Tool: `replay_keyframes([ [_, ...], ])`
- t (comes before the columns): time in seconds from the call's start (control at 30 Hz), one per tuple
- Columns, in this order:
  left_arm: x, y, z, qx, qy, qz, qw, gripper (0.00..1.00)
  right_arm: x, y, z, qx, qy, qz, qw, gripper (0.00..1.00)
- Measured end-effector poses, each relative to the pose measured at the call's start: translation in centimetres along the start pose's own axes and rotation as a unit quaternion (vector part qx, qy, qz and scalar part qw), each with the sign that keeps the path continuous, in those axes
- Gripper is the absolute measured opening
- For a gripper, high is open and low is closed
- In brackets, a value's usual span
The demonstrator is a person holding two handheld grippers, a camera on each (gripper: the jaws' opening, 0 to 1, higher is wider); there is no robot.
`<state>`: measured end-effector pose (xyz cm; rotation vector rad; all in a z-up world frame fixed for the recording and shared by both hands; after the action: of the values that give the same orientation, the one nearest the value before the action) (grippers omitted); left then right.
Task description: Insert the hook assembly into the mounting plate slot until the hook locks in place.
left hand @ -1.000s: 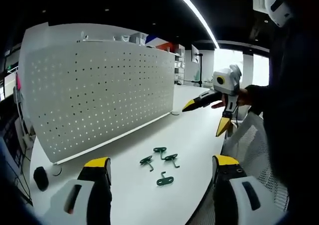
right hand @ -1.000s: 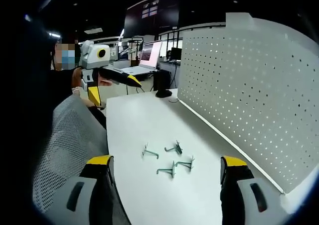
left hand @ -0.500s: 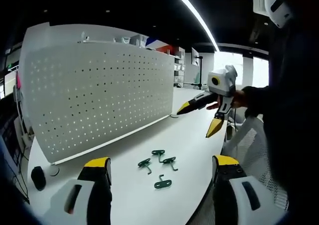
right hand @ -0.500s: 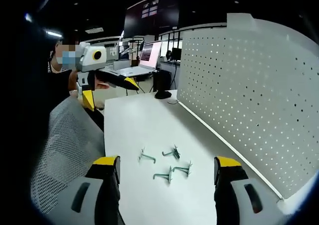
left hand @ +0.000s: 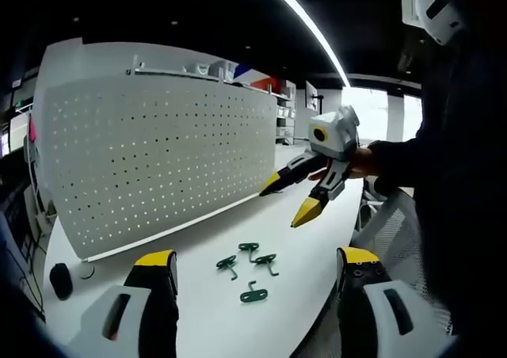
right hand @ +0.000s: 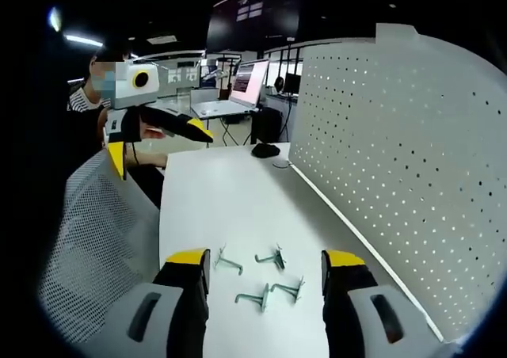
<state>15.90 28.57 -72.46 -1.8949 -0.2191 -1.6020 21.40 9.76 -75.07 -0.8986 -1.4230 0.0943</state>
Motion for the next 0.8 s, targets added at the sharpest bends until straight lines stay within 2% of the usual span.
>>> replay_keyframes([
  [0.23, 0.0, -0.1, -0.1, 0.005, -0.003, -0.005, 1.0000, 0.85, 0.6, 1.7, -0.3, 0.014, -0.006, 0.003, 0.9999, 0.47],
  [0.47, 0.0, -0.1, 0.1, 0.008, -0.005, -0.007, 0.9999, 0.84, 0.2, 2.9, -1.4, 0.015, -0.003, 0.012, 0.9998, 0.42],
  [0.8, -0.3, 0.4, 0.1, 0.004, -0.011, -0.004, 0.9999, 0.84, 0.0, 5.7, -1.9, 0.018, -0.015, 0.033, 0.9992, 0.33],
])
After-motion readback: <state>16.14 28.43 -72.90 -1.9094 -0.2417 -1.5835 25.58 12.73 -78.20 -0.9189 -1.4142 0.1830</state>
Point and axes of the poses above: the point that each gripper's makers call its tool centre point, and the gripper's own axes: y roughly forward along the fingers, z roughly to its left, x roughly out of its top, the point moved 5 cm from there along -y, roughly backward along the fingers, and after that the axes turned 5 degrees about z, right-handed, at the moved point
